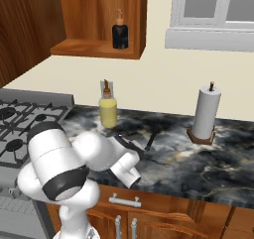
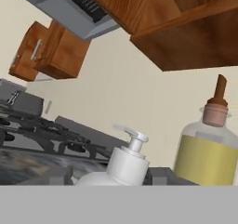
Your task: Pick the soap dispenser and dish brush from the cabinet and place them on the counter.
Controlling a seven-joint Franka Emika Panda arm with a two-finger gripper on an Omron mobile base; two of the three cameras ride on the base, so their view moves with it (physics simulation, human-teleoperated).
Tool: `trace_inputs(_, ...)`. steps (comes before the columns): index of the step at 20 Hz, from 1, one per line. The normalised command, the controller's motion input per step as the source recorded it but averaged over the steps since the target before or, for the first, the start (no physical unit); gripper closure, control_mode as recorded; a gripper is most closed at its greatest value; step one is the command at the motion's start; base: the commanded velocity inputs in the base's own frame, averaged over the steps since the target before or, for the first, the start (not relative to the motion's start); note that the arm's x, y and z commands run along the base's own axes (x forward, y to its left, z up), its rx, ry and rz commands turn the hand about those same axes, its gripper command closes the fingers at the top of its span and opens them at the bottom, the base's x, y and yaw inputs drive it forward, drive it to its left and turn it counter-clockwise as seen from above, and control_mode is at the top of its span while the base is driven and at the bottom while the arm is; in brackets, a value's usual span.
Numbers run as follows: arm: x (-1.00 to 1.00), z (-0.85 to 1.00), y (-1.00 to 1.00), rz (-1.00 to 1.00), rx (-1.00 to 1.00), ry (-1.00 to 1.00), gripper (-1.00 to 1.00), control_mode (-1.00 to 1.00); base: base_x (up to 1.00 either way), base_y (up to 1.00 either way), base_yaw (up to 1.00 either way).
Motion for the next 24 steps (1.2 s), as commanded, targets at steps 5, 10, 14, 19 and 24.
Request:
trace_inputs(5, -0.02, -0.22, -0.04, 0.04, 0.04, 0.00, 1.00, -1.00, 0.00, 0.00, 0.00)
trace_inputs(10, -0.10, -0.20, 0.00, 0.03, 0.01, 0.00, -1.00, -1.00, 0.00, 0.00, 0.00)
trace_inputs(14, -0.38, 0.00, -0.12, 0.00, 0.00, 0.00, -1.00, -1.00, 0.00, 0.00, 0.00)
trace_inputs(19, -0.42, 0.00, -0.24, 0.00, 0.00, -0.01, -1.00, -1.00, 0.00, 0.00, 0.00)
trace_inputs(24, -0.16, 0.13, 0.02, 0.04, 0.00, -0.02, -1.00, -1.00, 0.00, 0.00, 0.00)
